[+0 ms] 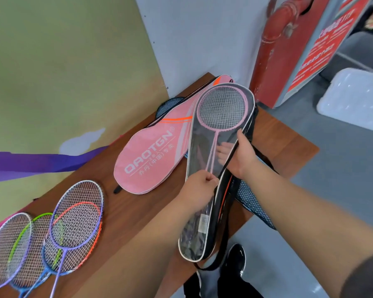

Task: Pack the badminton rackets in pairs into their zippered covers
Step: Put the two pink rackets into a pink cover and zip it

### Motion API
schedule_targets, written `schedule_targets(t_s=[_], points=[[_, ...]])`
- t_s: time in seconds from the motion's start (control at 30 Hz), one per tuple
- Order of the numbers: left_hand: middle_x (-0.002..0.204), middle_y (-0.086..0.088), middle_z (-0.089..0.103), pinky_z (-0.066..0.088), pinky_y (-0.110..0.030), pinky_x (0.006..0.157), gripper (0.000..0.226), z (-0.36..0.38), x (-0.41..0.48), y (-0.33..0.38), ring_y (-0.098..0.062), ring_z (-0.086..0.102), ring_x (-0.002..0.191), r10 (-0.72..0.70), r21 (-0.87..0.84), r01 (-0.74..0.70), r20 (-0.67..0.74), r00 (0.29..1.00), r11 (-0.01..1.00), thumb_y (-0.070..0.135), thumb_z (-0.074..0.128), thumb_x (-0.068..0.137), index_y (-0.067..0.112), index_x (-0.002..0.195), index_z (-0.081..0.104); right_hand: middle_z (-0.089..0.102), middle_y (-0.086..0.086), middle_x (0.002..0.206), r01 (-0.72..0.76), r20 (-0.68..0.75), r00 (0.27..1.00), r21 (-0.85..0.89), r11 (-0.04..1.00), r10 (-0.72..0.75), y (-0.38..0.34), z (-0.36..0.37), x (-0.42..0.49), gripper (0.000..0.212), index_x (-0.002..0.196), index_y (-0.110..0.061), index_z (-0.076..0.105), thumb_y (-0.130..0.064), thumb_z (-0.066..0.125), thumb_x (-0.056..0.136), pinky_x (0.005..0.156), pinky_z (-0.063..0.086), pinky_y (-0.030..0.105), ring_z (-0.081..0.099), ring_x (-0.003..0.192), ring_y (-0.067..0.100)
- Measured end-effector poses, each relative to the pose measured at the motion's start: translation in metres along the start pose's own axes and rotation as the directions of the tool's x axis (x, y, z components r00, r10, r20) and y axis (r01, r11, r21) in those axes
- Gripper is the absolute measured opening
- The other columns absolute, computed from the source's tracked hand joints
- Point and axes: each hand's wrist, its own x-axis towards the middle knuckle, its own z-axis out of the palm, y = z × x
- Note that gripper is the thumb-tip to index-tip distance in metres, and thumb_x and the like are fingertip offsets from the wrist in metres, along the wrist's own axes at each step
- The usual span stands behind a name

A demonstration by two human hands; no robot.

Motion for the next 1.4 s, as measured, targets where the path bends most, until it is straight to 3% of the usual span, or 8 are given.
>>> schedule_targets(t_s=[0.2,0.33,0.43,0.63,0.8,0.97,1.23,1.4], points=[[0.083,0.000,0.071,0.051,-0.035,0.081,0.023,0.010,-0.002,0.004,-0.020,0.063,0.079,-0.003,0.009,0.004,-0.023,1.000,1.000,0.030,0.054,0.101,0.015,0.088,0.066,0.076,0.013,0.114,0.020,-0.330,0.920,-0.499,0.866,-0.211,0.006,-0.059,0.004,0.064,0.094,-0.012,0.067,-0.066,0.034,0.100,0.101,0.057,0.051,0.071,0.099,0.031],[0.084,0.002,0.069,0.051,-0.035,0.081,0.019,0.016,-0.001,-0.001,-0.023,0.069,0.086,-0.024,-0.015,0.024,-0.033,0.999,1.000,0.033,0.054,0.100,0.023,0.086,0.064,0.073,0.019,0.093,-0.028,-0.263,0.933,-0.733,0.680,-0.245,0.037,-0.118,0.060,0.043,0.075,-0.019,0.060,-0.059,0.044,0.075,0.098,0.057,0.063,0.072,0.097,0.041],[0.076,0.003,0.066,0.053,-0.032,0.074,0.020,0.015,-0.001,-0.002,-0.017,0.064,0.070,-0.048,-0.109,0.043,-0.044,0.998,0.993,0.032,0.055,0.100,0.020,0.090,0.067,0.070,0.010,0.087,0.021,-0.238,0.933,-0.714,0.700,-0.271,0.041,-0.102,0.039,0.022,0.093,-0.031,0.065,-0.038,0.056,0.075,0.092,0.061,0.056,0.073,0.093,0.040],[0.069,0.004,0.059,0.051,-0.030,0.068,0.023,0.012,-0.003,-0.002,-0.012,0.055,0.064,-0.040,-0.200,0.031,-0.041,0.998,0.979,0.023,0.056,0.101,0.016,0.080,0.064,0.061,0.014,0.107,-0.042,-0.220,0.971,-0.541,0.840,-0.093,0.021,-0.055,-0.026,0.070,0.158,-0.005,0.039,-0.017,0.074,0.099,0.076,0.051,0.037,0.059,0.089,0.023],[0.065,0.003,0.054,0.052,-0.029,0.067,0.026,0.012,-0.009,-0.001,-0.012,0.051,0.060,-0.031,-0.218,0.023,-0.034,0.999,0.976,0.020,0.055,0.104,0.014,0.079,0.061,0.066,0.009,0.106,-0.006,-0.153,0.982,-0.616,0.788,-0.112,0.012,-0.054,-0.024,0.032,0.128,-0.014,0.069,-0.014,0.075,0.096,0.070,0.046,0.033,0.058,0.088,0.022],[0.060,0.004,0.058,0.048,-0.029,0.066,0.031,0.013,-0.014,0.002,-0.012,0.053,0.055,-0.033,-0.189,0.027,-0.028,0.999,0.982,0.023,0.056,0.103,0.019,0.072,0.060,0.071,0.019,0.103,0.043,-0.036,0.998,-0.352,0.935,-0.059,0.001,-0.045,-0.035,0.017,0.106,-0.011,0.061,0.000,0.053,0.097,0.082,0.066,0.051,0.071,0.084,0.032],[0.071,0.002,0.062,0.049,-0.032,0.072,0.023,0.025,-0.023,0.010,-0.016,0.056,0.066,-0.036,-0.225,0.035,-0.001,0.999,0.974,0.027,0.059,0.099,0.020,0.079,0.064,0.056,0.011,0.080,0.089,-0.117,0.987,-0.185,0.979,-0.112,-0.022,-0.025,-0.063,0.022,0.100,-0.009,0.059,-0.002,0.044,0.085,0.064,0.061,0.043,0.056,0.066,0.027],[0.069,0.005,0.059,0.045,-0.020,0.058,0.023,0.030,-0.033,0.018,-0.009,0.055,0.061,0.019,-0.239,0.005,0.094,0.995,0.971,0.024,0.055,0.103,0.019,0.082,0.061,0.068,0.009,0.109,0.064,-0.115,0.985,-0.437,0.897,-0.126,-0.033,-0.017,-0.076,0.050,0.116,-0.021,0.063,-0.063,0.062,0.089,0.067,0.065,0.047,0.070,0.097,0.032]])
